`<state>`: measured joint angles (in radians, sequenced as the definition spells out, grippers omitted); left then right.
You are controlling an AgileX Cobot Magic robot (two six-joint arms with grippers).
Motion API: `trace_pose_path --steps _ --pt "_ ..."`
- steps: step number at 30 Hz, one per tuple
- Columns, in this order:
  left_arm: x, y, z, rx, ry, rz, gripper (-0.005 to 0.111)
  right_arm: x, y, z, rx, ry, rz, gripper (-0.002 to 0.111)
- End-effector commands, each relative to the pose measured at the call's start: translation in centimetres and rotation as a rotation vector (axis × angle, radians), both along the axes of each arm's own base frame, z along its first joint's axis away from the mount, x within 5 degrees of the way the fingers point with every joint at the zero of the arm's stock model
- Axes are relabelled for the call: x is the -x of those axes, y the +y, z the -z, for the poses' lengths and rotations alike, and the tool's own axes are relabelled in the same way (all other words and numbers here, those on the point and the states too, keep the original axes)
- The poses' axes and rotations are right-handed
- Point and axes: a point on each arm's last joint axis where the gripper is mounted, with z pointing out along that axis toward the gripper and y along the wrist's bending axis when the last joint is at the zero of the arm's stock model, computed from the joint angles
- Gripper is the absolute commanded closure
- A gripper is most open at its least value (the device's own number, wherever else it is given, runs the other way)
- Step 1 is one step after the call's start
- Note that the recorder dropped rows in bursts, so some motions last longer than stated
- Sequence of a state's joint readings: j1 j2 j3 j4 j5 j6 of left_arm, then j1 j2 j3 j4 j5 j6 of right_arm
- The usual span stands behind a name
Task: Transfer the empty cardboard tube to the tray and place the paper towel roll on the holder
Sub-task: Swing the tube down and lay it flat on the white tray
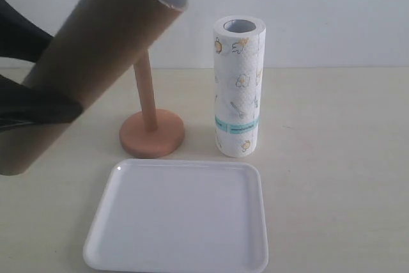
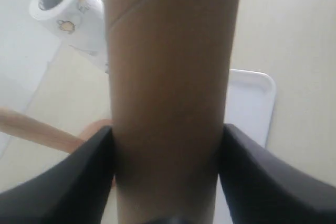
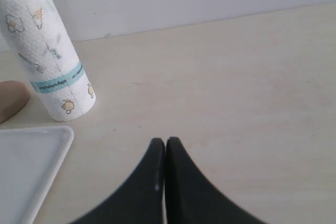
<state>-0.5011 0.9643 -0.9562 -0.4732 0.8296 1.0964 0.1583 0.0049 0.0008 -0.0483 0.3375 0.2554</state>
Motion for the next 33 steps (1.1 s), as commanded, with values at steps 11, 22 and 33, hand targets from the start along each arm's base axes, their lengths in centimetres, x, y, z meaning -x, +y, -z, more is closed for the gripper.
trace_pose_path --steps 11,22,33 --pt "-0.2 -5.2 5.4 -0.220 0.133 0.124 0.103 0.0 0.0 -0.1 0.008 -0.014 -0.003 0.108" --pt "-1.9 -8.1 9.3 -0.380 0.119 0.192 0.103 0.0 0.0 -0.1 0.008 -0.014 -0.003 0.108" --pt "-4.2 -9.4 12.5 -0.466 0.095 0.142 0.103 0.0 0.0 -0.1 0.008 -0.014 -0.003 0.108"
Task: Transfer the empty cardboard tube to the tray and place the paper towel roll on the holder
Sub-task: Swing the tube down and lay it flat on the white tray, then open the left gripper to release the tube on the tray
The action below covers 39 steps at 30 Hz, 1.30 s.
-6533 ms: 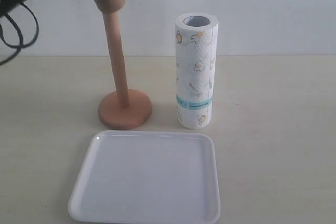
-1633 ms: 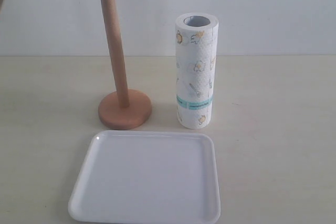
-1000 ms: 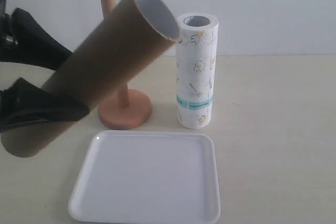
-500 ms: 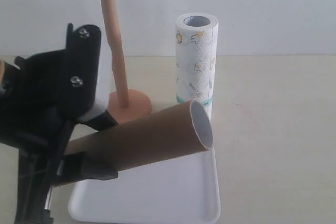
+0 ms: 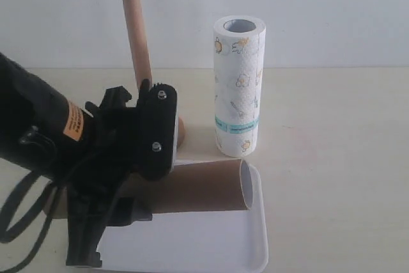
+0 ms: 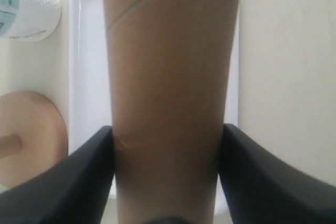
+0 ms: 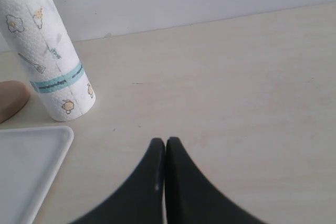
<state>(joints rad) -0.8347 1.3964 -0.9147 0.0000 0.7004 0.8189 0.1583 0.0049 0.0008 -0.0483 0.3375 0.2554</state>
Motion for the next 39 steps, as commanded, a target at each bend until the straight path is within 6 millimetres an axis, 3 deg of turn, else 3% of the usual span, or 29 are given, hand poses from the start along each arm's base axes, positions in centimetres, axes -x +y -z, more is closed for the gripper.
trace_pose_path --steps 1,9,17,25,39 --pt "-1.1 -1.2 1.5 0.028 -0.028 -0.015 0.103 0.0 0.0 -0.1 0.008 -0.014 -0.003 0.108" --pt "-3.8 -3.9 4.5 -0.020 0.010 -0.054 0.103 0.0 0.0 -0.1 0.008 -0.014 -0.003 0.108" --pt "-7.0 -5.8 8.3 -0.180 -0.018 -0.090 0.103 0.0 0.0 -0.1 0.008 -0.014 -0.003 0.108" --pt "-7.6 -6.1 11.7 -0.270 0.004 -0.058 0.103 0.0 0.0 -0.1 0.008 -0.014 -0.003 0.108" --pt "-7.9 -5.6 12.2 -0.356 -0.022 -0.018 0.103 0.0 0.0 -0.1 0.008 -0.014 -0.003 0.108"
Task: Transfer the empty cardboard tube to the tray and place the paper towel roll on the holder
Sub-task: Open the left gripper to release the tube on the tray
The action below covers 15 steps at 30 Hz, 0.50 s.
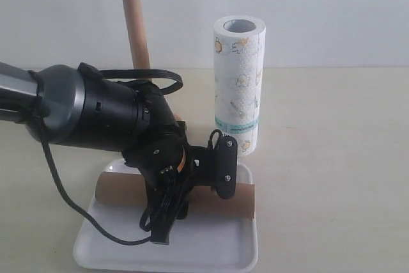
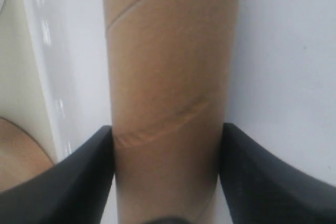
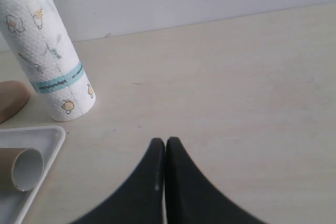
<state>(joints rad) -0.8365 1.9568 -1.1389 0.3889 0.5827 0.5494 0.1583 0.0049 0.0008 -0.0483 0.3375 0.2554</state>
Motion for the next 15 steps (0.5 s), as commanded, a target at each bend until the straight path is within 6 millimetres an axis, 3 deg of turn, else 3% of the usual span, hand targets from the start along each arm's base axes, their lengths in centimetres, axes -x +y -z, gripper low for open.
trace_pose_path --steps 1,15 --pt "0.08 0.55 0.54 -0.084 0.011 0.004 0.103 0.01 -0.01 -0.11 0.008 -0.014 -0.003 0.108" --pt "0.00 0.78 0.48 -0.117 0.004 0.014 0.103 0.01 -0.01 -0.11 0.008 -0.014 -0.003 0.108"
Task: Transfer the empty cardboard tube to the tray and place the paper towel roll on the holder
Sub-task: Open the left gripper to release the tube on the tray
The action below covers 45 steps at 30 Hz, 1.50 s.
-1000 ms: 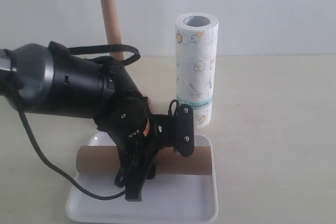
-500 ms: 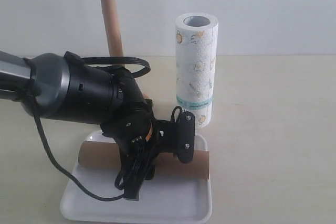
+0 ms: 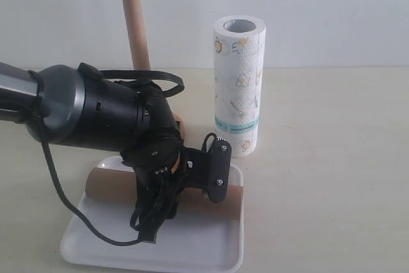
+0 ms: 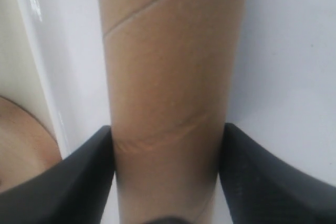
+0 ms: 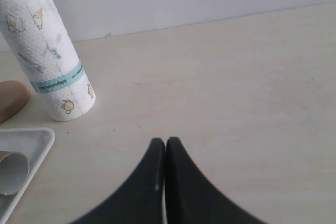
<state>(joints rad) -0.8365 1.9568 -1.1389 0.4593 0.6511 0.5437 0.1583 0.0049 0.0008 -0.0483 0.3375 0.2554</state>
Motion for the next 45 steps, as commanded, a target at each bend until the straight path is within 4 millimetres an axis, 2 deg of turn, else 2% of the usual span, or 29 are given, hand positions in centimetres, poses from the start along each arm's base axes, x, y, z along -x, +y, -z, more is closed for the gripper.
trace_pose_path --steps 1,19,22,24,27,29,33,35,38,41,45 --pt "0.1 0.1 0.5 -0.025 0.015 -0.007 0.103 0.0 0.0 -0.1 0.008 -0.014 -0.003 0.108" --pt "0.0 -0.1 0.5 -0.005 0.008 -0.023 0.101 0.0 0.0 -0.1 0.008 -0.014 -0.003 0.108" --pt "-0.1 0.0 0.4 -0.017 -0.003 -0.015 0.086 0.0 0.0 -0.1 0.008 -0.014 -0.003 0.108" --pt "-0.1 0.1 0.4 -0.027 -0.003 -0.016 0.070 0.0 0.0 -0.1 0.008 -0.014 -0.003 0.108" --pt "0.0 0.3 0.4 -0.050 0.003 -0.021 0.052 0.0 0.0 -0.1 0.008 -0.014 -0.003 0.108" --pt "0.1 0.5 0.4 -0.069 0.009 -0.028 0.047 0.0 0.0 -0.1 0.008 -0.014 -0.003 0.108" --pt "0.2 0.9 0.1 -0.100 0.016 -0.047 0.044 0.0 0.0 -0.1 0.008 -0.014 -0.003 0.108" --pt "0.1 1.0 -0.8 -0.084 -0.011 -0.061 0.043 0.0 0.0 -0.1 0.008 -0.014 -0.003 0.108" --pt "0.1 1.1 -2.6 -0.048 -0.059 -0.060 0.034 0.0 0.0 -0.1 0.008 -0.014 -0.003 0.108" --pt "0.2 1.3 -4.2 -0.016 -0.088 -0.063 0.033 0.0 0.0 -0.1 0.008 -0.014 -0.003 0.108" --pt "0.7 1.9 -7.5 0.044 -0.141 -0.083 0.033 0.0 0.0 -0.1 0.008 -0.014 -0.003 0.108"
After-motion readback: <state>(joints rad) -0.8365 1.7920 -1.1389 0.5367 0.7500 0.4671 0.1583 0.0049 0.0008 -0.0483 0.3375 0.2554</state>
